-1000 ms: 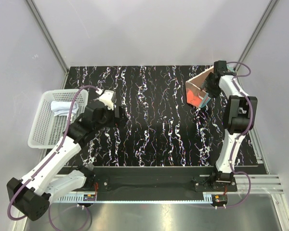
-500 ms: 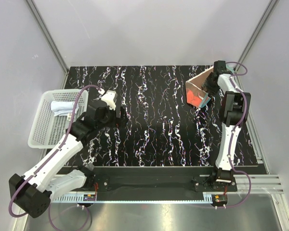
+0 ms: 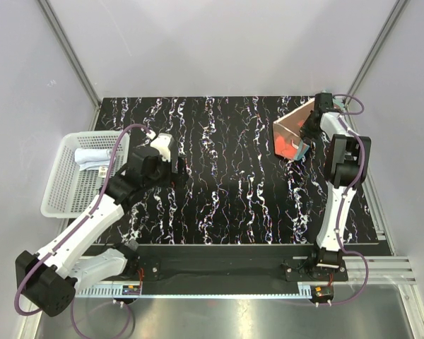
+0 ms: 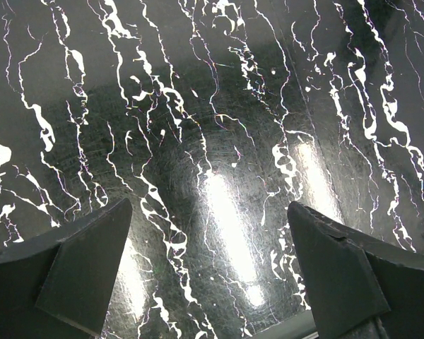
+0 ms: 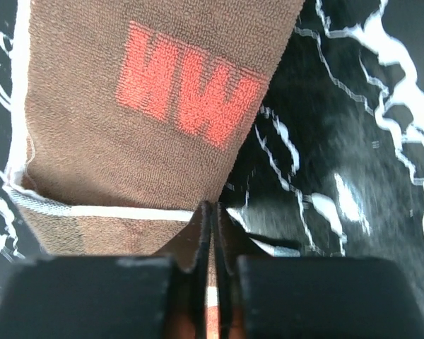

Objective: Roll the towels

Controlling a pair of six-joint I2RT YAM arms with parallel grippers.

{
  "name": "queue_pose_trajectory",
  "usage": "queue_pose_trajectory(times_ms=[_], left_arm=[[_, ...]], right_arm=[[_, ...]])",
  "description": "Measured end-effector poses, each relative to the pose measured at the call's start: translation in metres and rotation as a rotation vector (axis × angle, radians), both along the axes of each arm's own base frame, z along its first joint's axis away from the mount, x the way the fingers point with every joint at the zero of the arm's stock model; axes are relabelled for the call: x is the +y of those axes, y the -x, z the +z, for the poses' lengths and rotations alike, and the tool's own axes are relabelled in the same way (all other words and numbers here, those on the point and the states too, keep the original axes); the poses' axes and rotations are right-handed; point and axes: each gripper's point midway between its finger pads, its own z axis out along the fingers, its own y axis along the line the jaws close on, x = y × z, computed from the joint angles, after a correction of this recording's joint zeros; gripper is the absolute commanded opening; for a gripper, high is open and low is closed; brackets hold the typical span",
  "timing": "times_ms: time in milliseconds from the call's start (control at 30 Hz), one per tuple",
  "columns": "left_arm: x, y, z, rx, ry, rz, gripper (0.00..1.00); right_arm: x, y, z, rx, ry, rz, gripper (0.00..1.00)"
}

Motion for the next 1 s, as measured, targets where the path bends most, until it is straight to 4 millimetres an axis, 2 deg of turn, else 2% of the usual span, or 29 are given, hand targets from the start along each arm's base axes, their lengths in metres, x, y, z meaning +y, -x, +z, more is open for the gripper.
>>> queue_pose_trajectory(times_ms=[133,233,333,433,533,600,667,733,767,833,867,933,1000], left_arm=[[0.000,0.000,0.000,-0.001,-0.002,0.003,0.99],[0.002,-0.001,0.000,-0.003,-0.006,0.009,0.99],[0.003,-0.002,0.000,-0.006,-0.011,0.017,0.99],[0.005,-0.003,0.000,-0.010,-0.018,0.029,0.99],[0.009,-0.005,0.000,-0.016,-0.031,0.048,0.99],[0.013,-0.005,0.001,-0.018,-0.041,0.061,0.99],[0.016,-0.005,0.003,-0.024,-0.048,0.073,0.99],[0.019,-0.004,0.005,-0.030,-0.054,0.084,0.99],[0.020,-0.005,0.006,-0.034,-0.056,0.090,0.99],[0.023,-0.005,0.006,-0.037,-0.066,0.104,0.99],[0.025,-0.005,0.006,-0.039,-0.071,0.111,0.99],[0.028,-0.006,0.006,-0.043,-0.082,0.126,0.99],[0.031,-0.007,0.006,-0.046,-0.093,0.140,0.99]], right_arm=[[0.002,0.011,0.010,0.008,-0.008,0.002,0.00],[0.005,0.019,0.030,-0.006,-0.006,0.006,0.00],[0.014,0.022,0.062,-0.045,0.001,0.027,0.00],[0.043,0.029,0.100,-0.089,0.007,0.092,0.00],[0.102,0.039,0.136,-0.138,0.009,0.209,0.00],[0.155,0.054,0.154,-0.164,-0.001,0.307,0.00],[0.210,0.075,0.165,-0.184,-0.026,0.405,0.00],[0.266,0.102,0.167,-0.179,-0.065,0.501,0.01],[0.292,0.116,0.165,-0.169,-0.088,0.549,0.14],[0.337,0.144,0.155,-0.132,-0.138,0.628,0.58],[0.359,0.158,0.147,-0.107,-0.161,0.673,0.75],[0.394,0.178,0.130,-0.062,-0.171,0.748,0.81],[0.412,0.188,0.112,-0.026,-0.161,0.788,0.86]])
